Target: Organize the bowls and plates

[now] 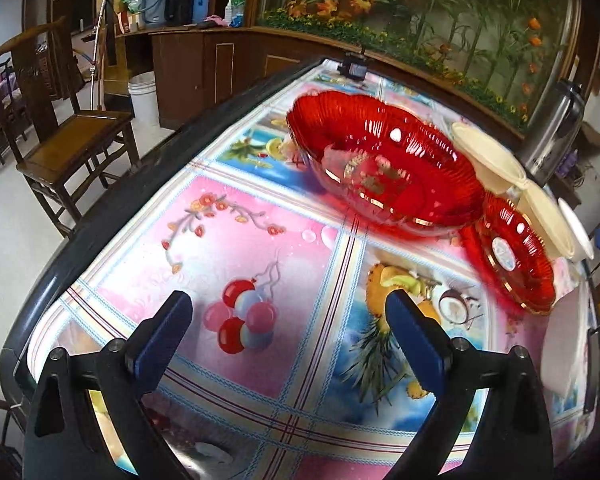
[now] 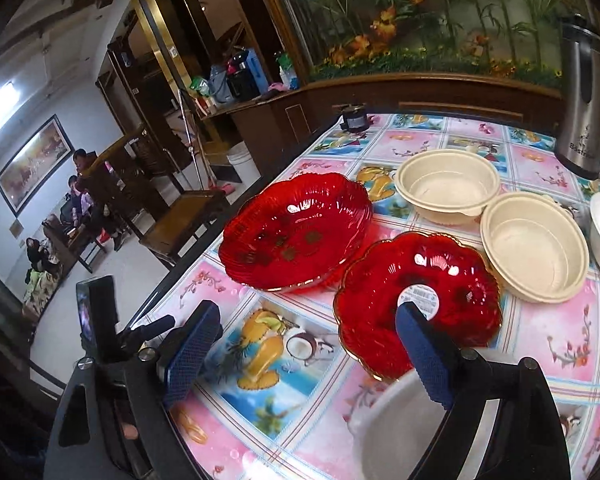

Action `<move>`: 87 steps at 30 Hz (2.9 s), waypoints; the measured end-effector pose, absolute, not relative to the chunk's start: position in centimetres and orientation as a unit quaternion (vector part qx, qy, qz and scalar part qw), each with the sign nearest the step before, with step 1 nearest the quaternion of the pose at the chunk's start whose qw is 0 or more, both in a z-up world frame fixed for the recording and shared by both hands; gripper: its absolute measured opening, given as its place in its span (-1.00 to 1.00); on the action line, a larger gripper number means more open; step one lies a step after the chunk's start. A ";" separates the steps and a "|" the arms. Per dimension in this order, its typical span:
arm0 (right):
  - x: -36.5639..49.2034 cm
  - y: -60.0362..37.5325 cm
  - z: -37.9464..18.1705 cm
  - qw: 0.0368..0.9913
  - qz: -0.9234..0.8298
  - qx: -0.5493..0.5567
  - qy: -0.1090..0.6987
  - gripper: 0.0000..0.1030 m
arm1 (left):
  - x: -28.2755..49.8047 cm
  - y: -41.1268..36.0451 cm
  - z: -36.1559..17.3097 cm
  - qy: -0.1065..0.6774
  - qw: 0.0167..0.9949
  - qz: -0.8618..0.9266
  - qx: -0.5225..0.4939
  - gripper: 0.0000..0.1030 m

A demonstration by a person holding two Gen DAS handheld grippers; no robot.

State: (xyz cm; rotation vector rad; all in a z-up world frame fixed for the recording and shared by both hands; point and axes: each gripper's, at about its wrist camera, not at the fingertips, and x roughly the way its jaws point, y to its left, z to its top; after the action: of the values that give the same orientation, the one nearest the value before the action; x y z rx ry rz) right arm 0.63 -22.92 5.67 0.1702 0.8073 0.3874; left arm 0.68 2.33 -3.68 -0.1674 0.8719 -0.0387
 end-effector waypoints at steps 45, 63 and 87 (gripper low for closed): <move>14.6 -23.0 1.8 0.853 0.133 0.098 0.496 0.16 | 8.6 2.3 -0.1 0.400 0.914 0.007 0.060 0.91; 17.7 -23.0 0.6 0.849 0.119 0.102 0.505 0.16 | 13.5 2.2 -0.8 0.462 0.886 -0.045 -0.017 0.44; 19.8 -22.0 -2.9 0.819 0.119 0.111 0.551 -0.83 | 15.9 1.9 -3.4 0.493 0.867 -0.072 -0.032 -0.65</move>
State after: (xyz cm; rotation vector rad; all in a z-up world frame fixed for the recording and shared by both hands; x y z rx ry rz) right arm 19.79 -21.98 -2.88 0.2355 1.1730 0.2533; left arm 15.90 1.87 -3.41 -0.0670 1.0321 -0.1497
